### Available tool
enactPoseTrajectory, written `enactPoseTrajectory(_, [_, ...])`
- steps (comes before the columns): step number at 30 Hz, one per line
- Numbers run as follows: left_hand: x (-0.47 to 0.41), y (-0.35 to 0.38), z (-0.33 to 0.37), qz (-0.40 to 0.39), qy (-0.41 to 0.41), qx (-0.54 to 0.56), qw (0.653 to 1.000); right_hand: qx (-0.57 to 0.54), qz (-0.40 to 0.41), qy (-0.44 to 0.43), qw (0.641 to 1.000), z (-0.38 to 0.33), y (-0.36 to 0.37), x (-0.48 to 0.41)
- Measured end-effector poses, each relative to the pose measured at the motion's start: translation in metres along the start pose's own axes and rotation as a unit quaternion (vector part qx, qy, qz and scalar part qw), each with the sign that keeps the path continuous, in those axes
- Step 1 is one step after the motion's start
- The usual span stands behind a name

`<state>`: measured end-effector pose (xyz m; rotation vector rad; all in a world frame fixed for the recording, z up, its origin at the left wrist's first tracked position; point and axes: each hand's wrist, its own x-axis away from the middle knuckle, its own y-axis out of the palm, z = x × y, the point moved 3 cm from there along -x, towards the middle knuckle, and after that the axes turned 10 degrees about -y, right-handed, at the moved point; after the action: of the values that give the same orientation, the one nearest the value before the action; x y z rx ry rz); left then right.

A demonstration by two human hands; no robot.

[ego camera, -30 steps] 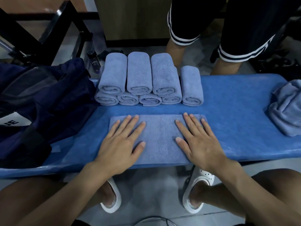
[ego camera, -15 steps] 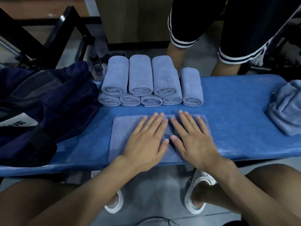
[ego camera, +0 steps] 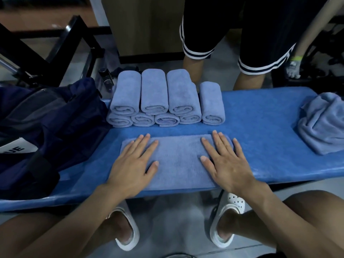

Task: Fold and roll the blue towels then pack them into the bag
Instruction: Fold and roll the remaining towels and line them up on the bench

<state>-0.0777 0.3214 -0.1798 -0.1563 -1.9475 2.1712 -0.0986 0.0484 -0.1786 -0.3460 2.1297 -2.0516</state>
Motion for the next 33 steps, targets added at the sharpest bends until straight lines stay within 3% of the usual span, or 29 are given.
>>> enactPoseTrajectory(7, [0.009, -0.007, 0.002, -0.002, -0.009, -0.062, 0.998, 0.071, 0.095, -0.009, 0.993, -0.014, -0.025, 0.009])
enactPoseTrajectory(12, [0.022, -0.026, 0.011, 0.028, -0.026, -0.109, 0.993, 0.059, 0.082, -0.058, 0.993, -0.019, -0.021, 0.015])
enactPoseTrajectory(14, [0.013, -0.031, 0.024, 0.034, 0.012, -0.076, 0.996, 0.062, 0.088, -0.064, 0.992, -0.022, -0.023, 0.016])
enactPoseTrajectory(17, [-0.005, -0.023, 0.046, -0.052, 0.135, -0.034, 0.989, 0.075, 0.089, -0.028, 0.993, -0.02, -0.025, 0.02])
enactPoseTrajectory(19, [-0.009, -0.015, 0.052, -0.086, 0.159, -0.051, 0.982, 0.084, 0.081, -0.018, 0.993, -0.018, -0.022, 0.024])
enactPoseTrajectory(24, [0.008, -0.009, 0.047, -0.091, 0.109, -0.069, 0.987, 0.09, 0.077, -0.039, 0.992, -0.025, -0.022, 0.009])
enactPoseTrajectory(29, [0.035, -0.012, 0.05, -0.048, 0.009, -0.116, 0.992, 0.052, 0.061, -0.085, 0.993, -0.037, -0.019, -0.013])
enactPoseTrajectory(33, [0.028, -0.023, 0.051, 0.039, 0.047, -0.101, 0.993, 0.026, 0.071, -0.107, 0.991, -0.045, -0.022, -0.019])
